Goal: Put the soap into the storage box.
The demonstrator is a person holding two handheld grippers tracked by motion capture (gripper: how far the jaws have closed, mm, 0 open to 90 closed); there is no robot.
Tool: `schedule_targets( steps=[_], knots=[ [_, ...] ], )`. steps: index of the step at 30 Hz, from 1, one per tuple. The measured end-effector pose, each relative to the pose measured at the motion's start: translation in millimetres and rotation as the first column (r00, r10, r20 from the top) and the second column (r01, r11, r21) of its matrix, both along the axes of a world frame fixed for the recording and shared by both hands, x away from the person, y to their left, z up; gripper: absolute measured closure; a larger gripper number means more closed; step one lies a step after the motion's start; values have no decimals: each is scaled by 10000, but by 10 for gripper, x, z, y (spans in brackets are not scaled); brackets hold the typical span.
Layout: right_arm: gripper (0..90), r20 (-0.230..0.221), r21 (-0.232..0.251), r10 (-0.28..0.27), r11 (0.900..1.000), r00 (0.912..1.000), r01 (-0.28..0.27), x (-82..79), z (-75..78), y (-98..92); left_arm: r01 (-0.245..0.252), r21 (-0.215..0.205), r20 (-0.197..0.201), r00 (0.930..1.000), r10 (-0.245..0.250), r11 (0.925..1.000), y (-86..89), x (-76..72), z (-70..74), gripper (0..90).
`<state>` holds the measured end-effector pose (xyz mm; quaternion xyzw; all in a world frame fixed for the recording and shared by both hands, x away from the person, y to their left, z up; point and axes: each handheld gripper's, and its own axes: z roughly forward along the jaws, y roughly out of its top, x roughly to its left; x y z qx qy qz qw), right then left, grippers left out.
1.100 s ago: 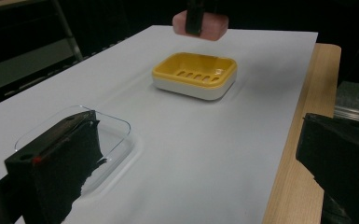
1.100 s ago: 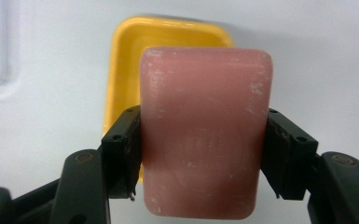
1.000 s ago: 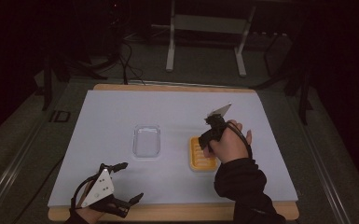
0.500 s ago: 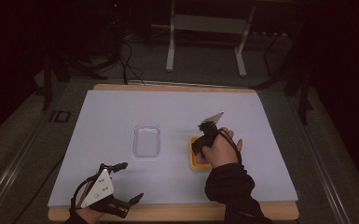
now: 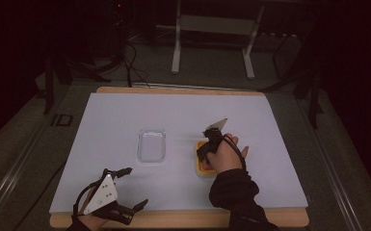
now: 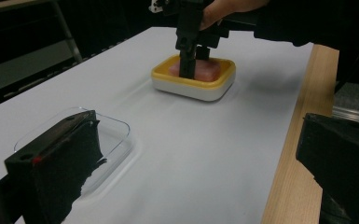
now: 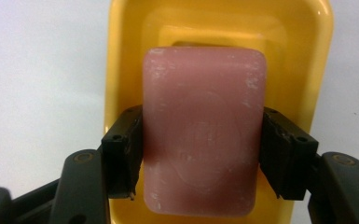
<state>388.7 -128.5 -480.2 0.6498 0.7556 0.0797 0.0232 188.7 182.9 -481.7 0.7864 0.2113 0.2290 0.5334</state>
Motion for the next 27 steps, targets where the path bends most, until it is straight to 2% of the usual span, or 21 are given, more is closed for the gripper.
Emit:
schedule_targets(
  steps=[4,7,10,13,14,16,18,19,20,21,23,24,26,27],
  knots=[
    [365,-51,227,-148,9996,9999,149,8,27,-5,1,7,16,10000,-1,10000,0,-2,0,6],
    [358,214,244,-54,9997,9998,49,-5,119,-14,-3,10,-7,10000,3,10000,-1,1,-1,6],
    [352,706,253,281,9992,9971,-300,-30,265,-15,5,26,6,10000,-5,10000,-2,0,-1,6],
    [338,1183,313,708,9967,9904,-750,-55,396,-12,-3,19,-14,10000,3,10000,-1,2,-1,6],
    [338,1407,180,991,9946,9851,-1026,-69,444,-12,2,23,-21,10000,-2,10000,-1,2,-2,6],
    [326,1452,151,1464,9885,9785,-1502,-79,487,-24,5,27,-18,10000,-5,10000,-3,3,-3,6],
    [318,1610,-238,2091,9778,9645,-2080,-96,498,-46,-5,9,-27,10000,5,10000,-5,3,-4,6],
    [312,1607,-269,2224,9749,9616,-2210,-99,500,-57,-8,13,-29,10000,8,10000,-5,4,-4,6],
    [308,1708,-241,2494,9682,9532,-2490,-100,498,-82,-8,9,-28,10000,8,10000,-4,4,-4,6],
    [308,1849,-212,2594,9654,9479,-2600,-106,496,-106,-11,16,-30,10000,11,10000,-4,4,-4,6],
    [302,2044,-125,2975,9534,9326,-3014,-112,486,-168,-16,26,-28,10000,16,10000,-4,5,-5,6],
    [302,2208,28,2977,9521,9288,-3058,-115,485,-207,-13,13,-31,10000,13,10000,-5,7,-6,6],
    [293,2577,10,3204,9433,9116,-3318,-131,484,-297,-30,86,-43,10000,31,10000,-6,8,-8,6],
    [292,2701,-9,3152,9450,9098,-3271,-136,480,-342,-25,62,-53,10000,26,10000,-7,8,-9,6]
  ],
)
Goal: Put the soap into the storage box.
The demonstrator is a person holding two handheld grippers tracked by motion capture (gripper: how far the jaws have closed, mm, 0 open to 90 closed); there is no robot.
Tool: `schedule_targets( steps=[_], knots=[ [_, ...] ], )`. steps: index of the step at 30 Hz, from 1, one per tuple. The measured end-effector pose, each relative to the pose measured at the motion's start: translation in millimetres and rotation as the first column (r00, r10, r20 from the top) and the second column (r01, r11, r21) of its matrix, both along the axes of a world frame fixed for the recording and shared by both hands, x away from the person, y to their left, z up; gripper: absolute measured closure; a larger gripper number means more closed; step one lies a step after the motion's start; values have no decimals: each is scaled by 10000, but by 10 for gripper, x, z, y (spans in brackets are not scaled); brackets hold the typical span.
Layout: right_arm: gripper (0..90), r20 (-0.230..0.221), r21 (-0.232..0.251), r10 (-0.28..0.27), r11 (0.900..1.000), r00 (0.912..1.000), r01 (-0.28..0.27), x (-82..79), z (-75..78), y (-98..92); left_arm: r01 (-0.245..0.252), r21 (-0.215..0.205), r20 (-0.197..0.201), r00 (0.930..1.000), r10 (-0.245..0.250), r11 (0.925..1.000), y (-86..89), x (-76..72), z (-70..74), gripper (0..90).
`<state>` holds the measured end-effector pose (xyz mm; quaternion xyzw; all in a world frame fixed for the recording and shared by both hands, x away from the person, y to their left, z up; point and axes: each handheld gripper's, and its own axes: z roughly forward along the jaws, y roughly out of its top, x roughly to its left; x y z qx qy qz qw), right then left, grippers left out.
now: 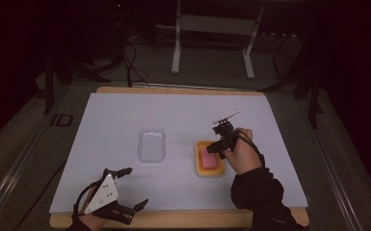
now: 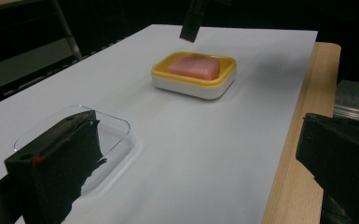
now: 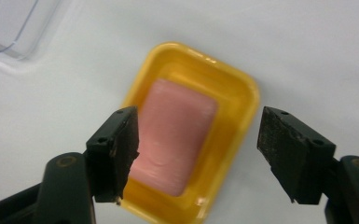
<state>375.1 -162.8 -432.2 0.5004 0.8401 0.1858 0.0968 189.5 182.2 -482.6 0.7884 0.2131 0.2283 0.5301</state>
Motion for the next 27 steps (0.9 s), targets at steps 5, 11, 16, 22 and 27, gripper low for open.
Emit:
schedule_targets(
  steps=[5,11,16,22,27],
  knots=[
    [286,647,-202,707,9974,9954,-695,-68,-23,-196,-8,0,3,10000,8,10000,1,1,-1,6],
    [280,863,-313,1403,9899,9863,-1381,-163,-86,-387,14,46,-3,10000,-14,10000,-5,4,-4,6],
    [239,1005,-72,1759,9843,9793,-1761,-238,-110,-518,-2,43,-13,10000,2,10000,0,5,-3,6],
    [226,1065,-271,2066,9784,9726,-2048,-317,-170,-681,9,48,-3,10000,-9,10000,-1,3,-2,6],
    [228,987,-345,1913,9814,9765,-1888,-386,-230,-848,3,48,-9,10000,-3,10000,-1,5,-3,6]
  ],
)
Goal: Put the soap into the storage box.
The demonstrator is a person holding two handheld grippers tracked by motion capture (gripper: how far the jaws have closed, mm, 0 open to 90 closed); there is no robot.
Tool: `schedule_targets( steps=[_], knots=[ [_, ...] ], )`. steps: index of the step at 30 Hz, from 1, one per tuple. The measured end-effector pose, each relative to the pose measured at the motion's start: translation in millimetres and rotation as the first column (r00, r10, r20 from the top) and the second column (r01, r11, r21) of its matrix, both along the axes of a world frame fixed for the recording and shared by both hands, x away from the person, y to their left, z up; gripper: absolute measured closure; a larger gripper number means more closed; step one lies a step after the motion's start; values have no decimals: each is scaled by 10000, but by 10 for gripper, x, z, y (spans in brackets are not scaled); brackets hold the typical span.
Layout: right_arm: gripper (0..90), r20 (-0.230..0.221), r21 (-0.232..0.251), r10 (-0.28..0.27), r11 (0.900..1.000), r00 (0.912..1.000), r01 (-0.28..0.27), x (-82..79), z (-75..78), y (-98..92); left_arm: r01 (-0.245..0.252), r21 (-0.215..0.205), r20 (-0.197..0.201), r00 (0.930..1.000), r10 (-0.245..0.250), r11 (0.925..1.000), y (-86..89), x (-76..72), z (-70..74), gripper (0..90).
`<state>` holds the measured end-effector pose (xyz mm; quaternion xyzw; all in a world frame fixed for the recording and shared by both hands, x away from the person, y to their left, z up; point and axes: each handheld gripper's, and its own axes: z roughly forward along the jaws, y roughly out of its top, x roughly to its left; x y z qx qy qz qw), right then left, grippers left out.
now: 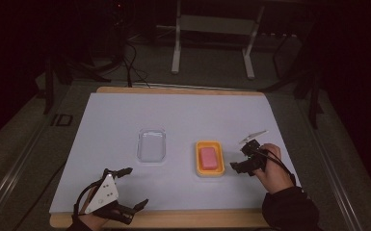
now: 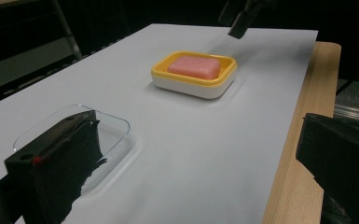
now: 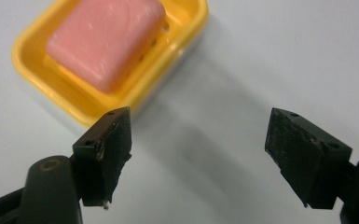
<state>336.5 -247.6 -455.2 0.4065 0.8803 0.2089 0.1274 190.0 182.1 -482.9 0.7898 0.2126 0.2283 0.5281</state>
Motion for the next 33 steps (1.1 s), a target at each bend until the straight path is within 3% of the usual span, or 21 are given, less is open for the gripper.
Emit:
schedule_targets(
  steps=[6,14,20,26,33],
  knots=[
    [228,16,74,-86,9999,10000,86,-110,-97,-187,-10,6,20,10000,10,10000,-1,-1,-1,6],
    [202,87,551,-753,9957,9971,747,-249,-218,-376,-17,10,22,10000,17,10000,-4,-2,-1,6],
    [186,486,1028,-1023,9900,9936,969,-331,-255,-448,-7,-35,38,10000,7,10000,-3,-7,1,6],
    [173,853,1129,-1230,9871,9887,1131,-405,-306,-500,-2,-23,41,10000,2,10000,2,-7,4,6],
    [177,764,1588,-1979,9700,9773,1840,-389,-352,-609,47,-57,43,10000,-46,10000,-3,-11,6,6]
  ],
)
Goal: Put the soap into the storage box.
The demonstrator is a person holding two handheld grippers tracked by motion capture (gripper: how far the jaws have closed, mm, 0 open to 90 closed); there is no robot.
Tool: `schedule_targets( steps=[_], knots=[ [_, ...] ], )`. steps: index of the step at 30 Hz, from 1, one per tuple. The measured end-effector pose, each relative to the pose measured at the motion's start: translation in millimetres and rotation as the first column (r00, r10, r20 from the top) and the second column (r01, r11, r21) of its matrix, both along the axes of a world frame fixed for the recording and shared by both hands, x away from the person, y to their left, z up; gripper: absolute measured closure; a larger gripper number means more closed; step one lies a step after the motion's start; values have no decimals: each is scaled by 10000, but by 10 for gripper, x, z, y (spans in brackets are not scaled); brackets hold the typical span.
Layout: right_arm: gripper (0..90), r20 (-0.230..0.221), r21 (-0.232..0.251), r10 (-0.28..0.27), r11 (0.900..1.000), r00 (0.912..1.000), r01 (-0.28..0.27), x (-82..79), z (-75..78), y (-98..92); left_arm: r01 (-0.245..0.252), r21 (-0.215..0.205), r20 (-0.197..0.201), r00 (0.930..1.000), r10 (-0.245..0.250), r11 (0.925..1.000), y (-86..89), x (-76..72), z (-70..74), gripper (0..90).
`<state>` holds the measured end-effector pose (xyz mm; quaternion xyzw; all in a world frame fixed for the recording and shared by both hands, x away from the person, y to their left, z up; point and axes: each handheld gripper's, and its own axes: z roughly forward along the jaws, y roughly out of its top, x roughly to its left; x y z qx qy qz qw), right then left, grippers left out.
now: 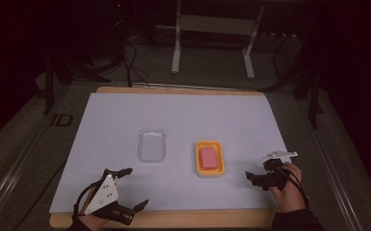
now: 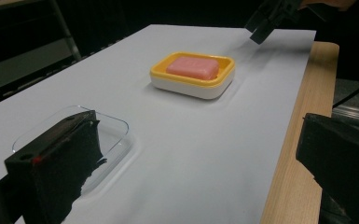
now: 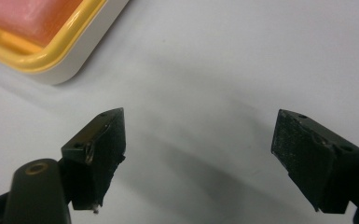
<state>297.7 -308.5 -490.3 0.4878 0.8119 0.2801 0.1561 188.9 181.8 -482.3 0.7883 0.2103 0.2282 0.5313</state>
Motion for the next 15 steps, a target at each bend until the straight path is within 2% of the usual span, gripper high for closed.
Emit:
schedule_targets(
  steps=[6,15],
  knots=[
    [173,133,16,-118,9999,9998,118,4,7,-16,11,4,-12,10000,-11,10000,-1,1,0,6],
    [173,67,8,-181,9998,9998,181,14,-3,-4,8,22,-13,10000,-8,10000,-1,4,-2,6]
  ],
)
